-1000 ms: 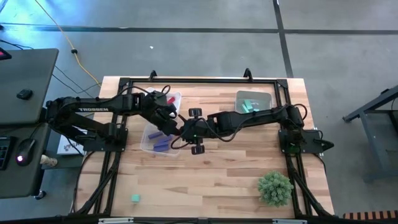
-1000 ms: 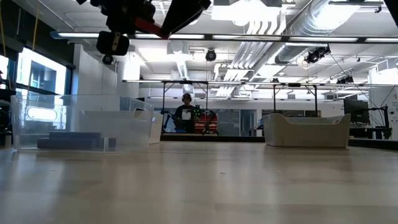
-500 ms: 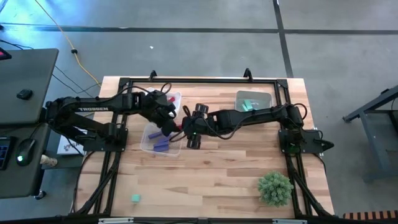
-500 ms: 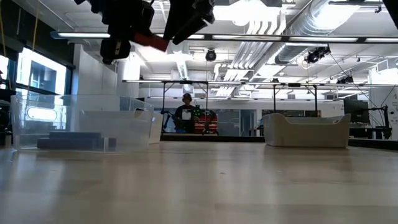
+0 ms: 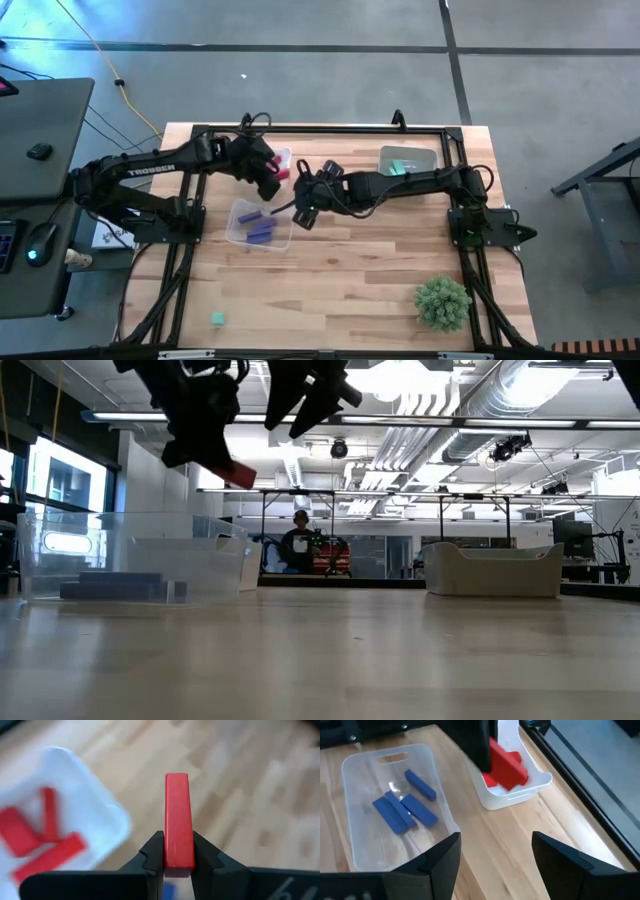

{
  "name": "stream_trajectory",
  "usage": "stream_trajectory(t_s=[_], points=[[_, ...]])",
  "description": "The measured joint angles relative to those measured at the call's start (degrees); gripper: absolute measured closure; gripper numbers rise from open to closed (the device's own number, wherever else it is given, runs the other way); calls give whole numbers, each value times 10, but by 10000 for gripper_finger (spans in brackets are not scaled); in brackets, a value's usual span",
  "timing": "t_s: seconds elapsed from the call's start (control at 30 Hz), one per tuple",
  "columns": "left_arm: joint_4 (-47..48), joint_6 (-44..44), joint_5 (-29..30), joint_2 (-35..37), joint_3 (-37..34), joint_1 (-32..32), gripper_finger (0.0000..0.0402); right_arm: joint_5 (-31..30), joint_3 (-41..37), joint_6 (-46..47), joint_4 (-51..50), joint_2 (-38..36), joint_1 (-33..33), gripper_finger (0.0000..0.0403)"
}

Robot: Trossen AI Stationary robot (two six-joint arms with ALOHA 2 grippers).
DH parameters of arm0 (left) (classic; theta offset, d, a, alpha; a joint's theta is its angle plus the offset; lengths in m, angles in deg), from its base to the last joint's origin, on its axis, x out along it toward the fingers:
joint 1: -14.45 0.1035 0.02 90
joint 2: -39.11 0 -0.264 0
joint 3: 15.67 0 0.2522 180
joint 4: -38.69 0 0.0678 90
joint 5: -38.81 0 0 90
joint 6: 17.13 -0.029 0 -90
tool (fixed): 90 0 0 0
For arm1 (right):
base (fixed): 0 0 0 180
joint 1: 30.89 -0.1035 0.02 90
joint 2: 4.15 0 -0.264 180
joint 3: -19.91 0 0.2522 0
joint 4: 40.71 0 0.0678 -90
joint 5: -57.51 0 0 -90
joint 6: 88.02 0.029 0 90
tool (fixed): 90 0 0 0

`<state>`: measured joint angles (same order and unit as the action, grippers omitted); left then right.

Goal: Sort & place blocks by color
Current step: Put the red block into the white bin

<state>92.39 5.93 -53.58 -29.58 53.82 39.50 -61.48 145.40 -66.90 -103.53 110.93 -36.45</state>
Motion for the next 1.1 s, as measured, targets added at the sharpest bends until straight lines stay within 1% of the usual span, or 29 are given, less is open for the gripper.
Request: stream_trajectory(t_s=[0.2,0.43,0.73,0.97,1.1], points=[[15,-69,63,0,0,47,361,0,0,43,0,0,11,169],[38,-131,108,-21,0,104,361,0,0,61,0,0,22,169],[40,-180,109,-96,0,148,358,1,0,93,0,0,37,169],[37,-213,99,-154,0,159,357,-1,0,101,0,0,43,169],[34,-219,99,-182,0,159,357,-1,0,122,0,0,46,169]])
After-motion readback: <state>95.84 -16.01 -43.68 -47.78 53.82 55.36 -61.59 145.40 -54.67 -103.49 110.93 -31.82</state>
